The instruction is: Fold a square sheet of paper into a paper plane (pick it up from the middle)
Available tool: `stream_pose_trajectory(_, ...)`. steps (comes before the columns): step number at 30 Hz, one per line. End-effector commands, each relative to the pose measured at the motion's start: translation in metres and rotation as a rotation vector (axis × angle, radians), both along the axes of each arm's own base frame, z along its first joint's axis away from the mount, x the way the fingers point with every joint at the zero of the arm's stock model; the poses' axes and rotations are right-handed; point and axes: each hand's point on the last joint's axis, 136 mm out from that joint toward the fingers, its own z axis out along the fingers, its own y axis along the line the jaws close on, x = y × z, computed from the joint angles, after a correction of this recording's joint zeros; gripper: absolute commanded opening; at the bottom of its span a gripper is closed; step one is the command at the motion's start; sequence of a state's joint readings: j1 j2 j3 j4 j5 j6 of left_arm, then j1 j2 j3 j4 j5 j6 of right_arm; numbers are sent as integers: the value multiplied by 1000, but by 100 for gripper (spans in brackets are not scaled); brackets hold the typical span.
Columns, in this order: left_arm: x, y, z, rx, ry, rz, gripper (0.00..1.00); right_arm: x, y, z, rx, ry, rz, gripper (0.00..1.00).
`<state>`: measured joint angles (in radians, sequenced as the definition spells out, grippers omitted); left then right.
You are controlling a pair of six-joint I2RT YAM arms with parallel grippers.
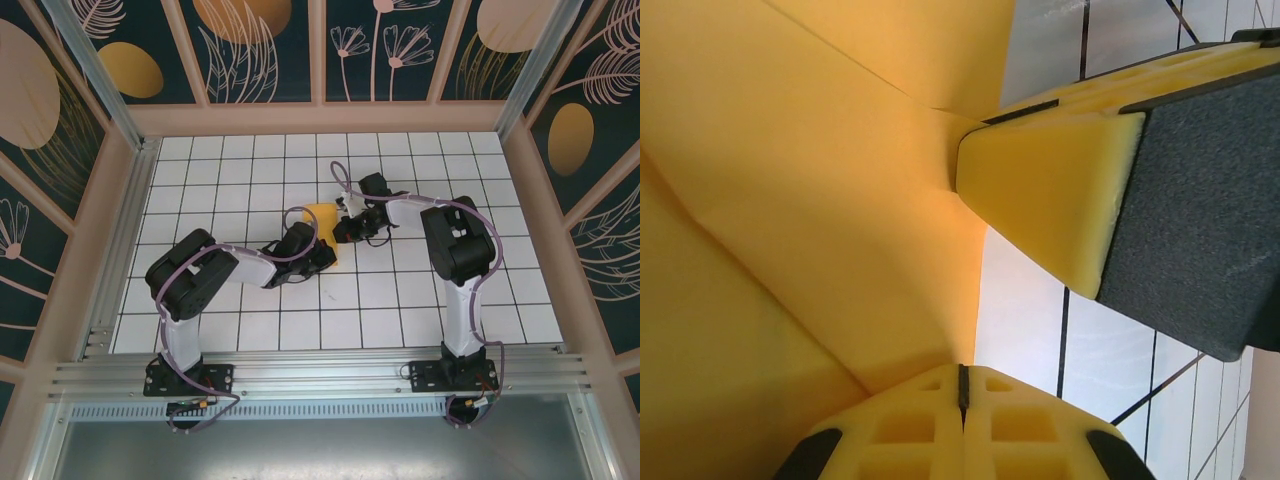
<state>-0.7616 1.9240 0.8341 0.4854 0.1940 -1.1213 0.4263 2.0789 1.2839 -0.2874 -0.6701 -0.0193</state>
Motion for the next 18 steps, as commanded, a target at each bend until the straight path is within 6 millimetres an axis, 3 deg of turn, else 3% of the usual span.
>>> stream_pose_trajectory(1, -5, 1, -16, 25, 28, 3, 1, -5, -3, -6, -53, 7, -4, 0)
stream_pose_trajectory(11, 1, -9, 30, -37, -67, -27, 7, -4, -5, -11, -72, 5, -11, 0)
stream_pose_trajectory(18, -4, -10, 25, -44, -47, -41, 5, -2, -4, -8, -74, -1, -12, 0)
